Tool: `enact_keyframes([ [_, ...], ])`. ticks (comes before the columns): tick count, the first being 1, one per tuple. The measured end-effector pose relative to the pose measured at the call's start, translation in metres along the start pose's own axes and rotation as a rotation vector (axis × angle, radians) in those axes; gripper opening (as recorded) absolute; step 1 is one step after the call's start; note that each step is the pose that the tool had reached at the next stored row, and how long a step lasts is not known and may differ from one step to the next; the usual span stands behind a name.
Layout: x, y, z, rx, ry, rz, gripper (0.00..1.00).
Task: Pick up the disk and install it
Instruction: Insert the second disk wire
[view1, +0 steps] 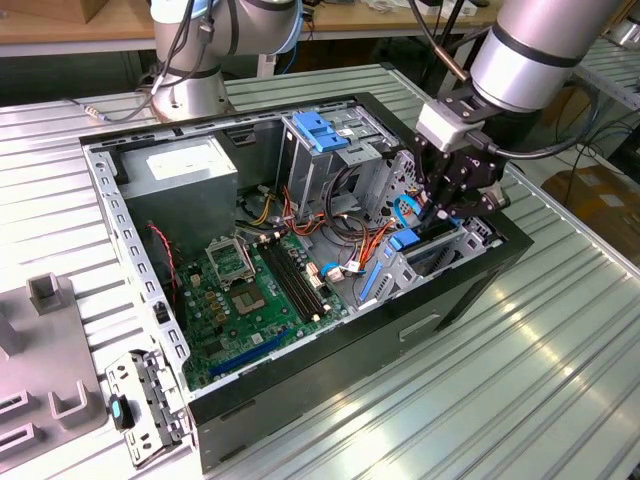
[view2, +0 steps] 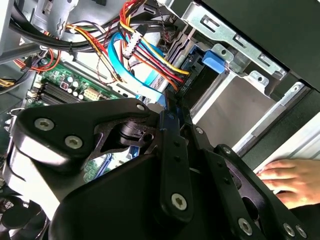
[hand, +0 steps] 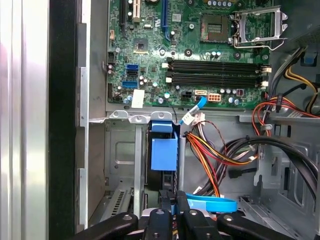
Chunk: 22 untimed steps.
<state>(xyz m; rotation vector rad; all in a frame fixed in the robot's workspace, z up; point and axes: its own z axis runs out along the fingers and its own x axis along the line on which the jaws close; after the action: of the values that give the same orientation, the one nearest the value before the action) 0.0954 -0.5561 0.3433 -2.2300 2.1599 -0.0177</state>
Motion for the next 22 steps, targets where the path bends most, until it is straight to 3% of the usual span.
enact_keyframes([
  [4, 0.0012, 0.0001, 0.0022, 0.0002, -0.005, 0.0, 0.16],
  [13, 0.0015, 0.0001, 0.0021, 0.0002, -0.0054, 0.0, 0.17],
  [14, 0.0015, 0.0001, 0.0012, 0.0003, -0.0055, 0.0, 0.24],
  [22, 0.0012, -0.0007, -0.0138, 0.0002, -0.0052, 0.0, 0.24],
])
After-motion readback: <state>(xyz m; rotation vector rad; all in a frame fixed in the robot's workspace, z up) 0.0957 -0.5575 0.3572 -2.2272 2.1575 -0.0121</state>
